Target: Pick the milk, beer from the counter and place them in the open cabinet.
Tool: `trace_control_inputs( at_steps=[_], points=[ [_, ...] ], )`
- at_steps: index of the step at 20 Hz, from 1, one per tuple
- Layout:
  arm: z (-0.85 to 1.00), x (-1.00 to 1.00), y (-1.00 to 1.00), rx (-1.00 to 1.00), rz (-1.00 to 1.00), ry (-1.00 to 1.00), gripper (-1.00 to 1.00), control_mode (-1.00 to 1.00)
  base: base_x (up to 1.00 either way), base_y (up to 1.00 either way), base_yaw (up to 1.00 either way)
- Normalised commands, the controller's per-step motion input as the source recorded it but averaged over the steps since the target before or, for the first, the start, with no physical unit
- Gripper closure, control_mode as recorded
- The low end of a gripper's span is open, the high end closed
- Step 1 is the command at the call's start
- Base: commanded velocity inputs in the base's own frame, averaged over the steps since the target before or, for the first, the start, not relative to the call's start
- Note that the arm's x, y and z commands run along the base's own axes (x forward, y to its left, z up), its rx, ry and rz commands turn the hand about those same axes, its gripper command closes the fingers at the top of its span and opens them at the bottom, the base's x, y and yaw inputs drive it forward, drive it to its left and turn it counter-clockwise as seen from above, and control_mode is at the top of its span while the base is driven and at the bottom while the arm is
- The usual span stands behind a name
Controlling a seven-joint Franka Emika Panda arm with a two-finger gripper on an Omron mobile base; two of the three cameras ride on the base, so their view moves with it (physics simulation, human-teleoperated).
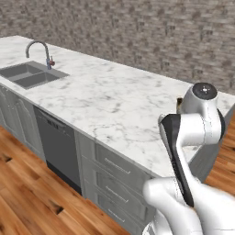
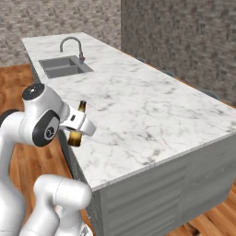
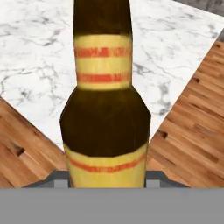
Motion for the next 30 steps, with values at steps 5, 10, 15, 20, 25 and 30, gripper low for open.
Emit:
trace_control_inputs(
  at_steps=[5, 10, 15, 20, 25, 30],
  points=[
    [0.02, -0.1, 0.17, 0.0, 0.0, -0.22, 1.0, -1.0, 0.0, 0.0, 0.0],
    [0.0, 0.0, 0.0, 0.0, 0.0, 0.0, 1.0, -1.0, 0.0, 0.0, 0.0],
    [0.0, 0.0, 0.0, 0.0, 0.0, 0.0, 1.0, -1.0, 0.0, 0.0, 0.0],
    [0.0, 0.0, 0.0, 0.0, 0.0, 0.0, 1.0, 1.0, -0.1, 0.01, 0.0],
    [0.0, 0.0, 0.0, 0.0, 0.0, 0.0, 1.0, 1.0, -0.99, -0.01, -0.13],
    [0.0, 0.0, 0.0, 0.0, 0.0, 0.0, 1.0, 1.0, -0.87, -0.13, -0.3]
  ],
)
